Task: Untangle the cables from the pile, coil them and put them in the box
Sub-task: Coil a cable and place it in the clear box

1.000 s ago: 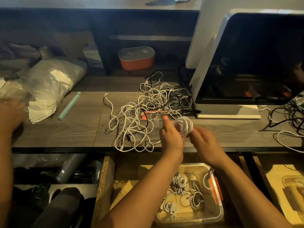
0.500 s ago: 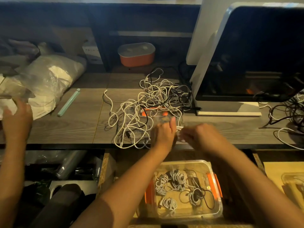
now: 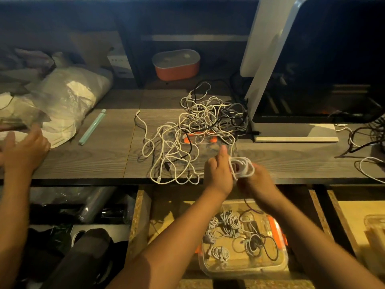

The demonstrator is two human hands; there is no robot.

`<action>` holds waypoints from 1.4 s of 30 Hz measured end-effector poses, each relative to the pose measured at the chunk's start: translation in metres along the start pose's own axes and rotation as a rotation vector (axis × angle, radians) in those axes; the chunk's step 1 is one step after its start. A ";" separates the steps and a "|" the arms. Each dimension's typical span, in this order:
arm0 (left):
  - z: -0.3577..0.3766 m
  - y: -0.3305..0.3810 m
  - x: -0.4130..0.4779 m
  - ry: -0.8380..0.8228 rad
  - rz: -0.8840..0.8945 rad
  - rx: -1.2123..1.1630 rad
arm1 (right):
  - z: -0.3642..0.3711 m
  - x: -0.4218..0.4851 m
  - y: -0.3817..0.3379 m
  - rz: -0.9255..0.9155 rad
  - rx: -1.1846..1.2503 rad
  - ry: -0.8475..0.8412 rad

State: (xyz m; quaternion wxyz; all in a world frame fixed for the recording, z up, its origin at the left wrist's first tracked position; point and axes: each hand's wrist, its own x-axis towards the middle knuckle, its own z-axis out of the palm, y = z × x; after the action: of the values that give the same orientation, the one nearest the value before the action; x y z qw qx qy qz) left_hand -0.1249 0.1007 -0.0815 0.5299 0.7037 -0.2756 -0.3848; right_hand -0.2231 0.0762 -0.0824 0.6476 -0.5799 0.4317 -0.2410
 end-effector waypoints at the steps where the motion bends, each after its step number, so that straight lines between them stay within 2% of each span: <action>1: 0.000 -0.003 0.004 0.068 -0.022 0.028 | 0.008 -0.001 0.009 0.008 -0.016 0.026; 3: 0.001 -0.010 0.011 0.162 -0.045 0.169 | 0.020 -0.002 0.027 0.005 -0.148 0.062; 5: 0.001 -0.017 0.016 0.177 0.011 0.342 | 0.024 -0.001 0.040 -0.013 -0.314 0.056; 8: -0.002 -0.023 0.024 0.215 0.080 0.499 | 0.023 -0.002 0.037 -0.054 -0.526 -0.049; 10: -0.004 -0.024 0.026 0.248 0.241 0.617 | 0.017 -0.001 0.027 -0.083 -0.717 -0.138; 14: -0.002 -0.015 0.027 0.119 0.526 0.863 | -0.013 0.009 -0.005 -0.105 -1.183 -0.206; 17: 0.002 -0.005 0.027 -0.066 0.562 0.926 | -0.027 0.012 -0.027 -0.133 -1.379 -0.153; 20: 0.001 -0.003 0.026 -0.234 0.508 0.874 | -0.035 0.007 -0.046 -0.147 -1.316 -0.019; 23: -0.002 -0.008 0.026 -0.387 0.426 0.659 | -0.044 0.004 -0.056 -0.143 -1.199 -0.109; 26: -0.008 -0.009 0.025 -0.449 0.350 0.496 | -0.054 0.005 -0.056 -0.105 -0.707 -0.167; 29: -0.010 -0.004 0.022 -0.522 0.314 0.373 | -0.056 0.006 -0.045 -0.094 -0.372 -0.166; 31: -0.007 -0.001 0.017 -0.537 0.234 0.198 | -0.049 0.007 -0.034 -0.068 -0.143 -0.116; 34: 0.000 0.002 0.013 -0.371 0.123 -0.003 | -0.031 0.004 -0.015 -0.014 0.079 -0.027; 37: 0.000 0.005 0.011 -0.075 0.084 0.011 | -0.005 -0.002 0.001 0.005 0.093 0.014; 39: -0.003 0.003 0.013 0.065 0.061 0.084 | 0.009 -0.005 0.013 -0.022 0.011 0.021; 42: -0.006 -0.004 0.022 0.155 0.082 0.165 | 0.021 -0.010 0.027 -0.099 -0.374 0.016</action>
State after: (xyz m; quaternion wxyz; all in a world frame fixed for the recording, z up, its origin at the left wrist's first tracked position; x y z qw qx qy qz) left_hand -0.1073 0.0874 -0.0899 0.5054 0.7606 -0.2930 -0.2832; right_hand -0.2156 0.1013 -0.1059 0.5122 -0.7088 0.4451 -0.1929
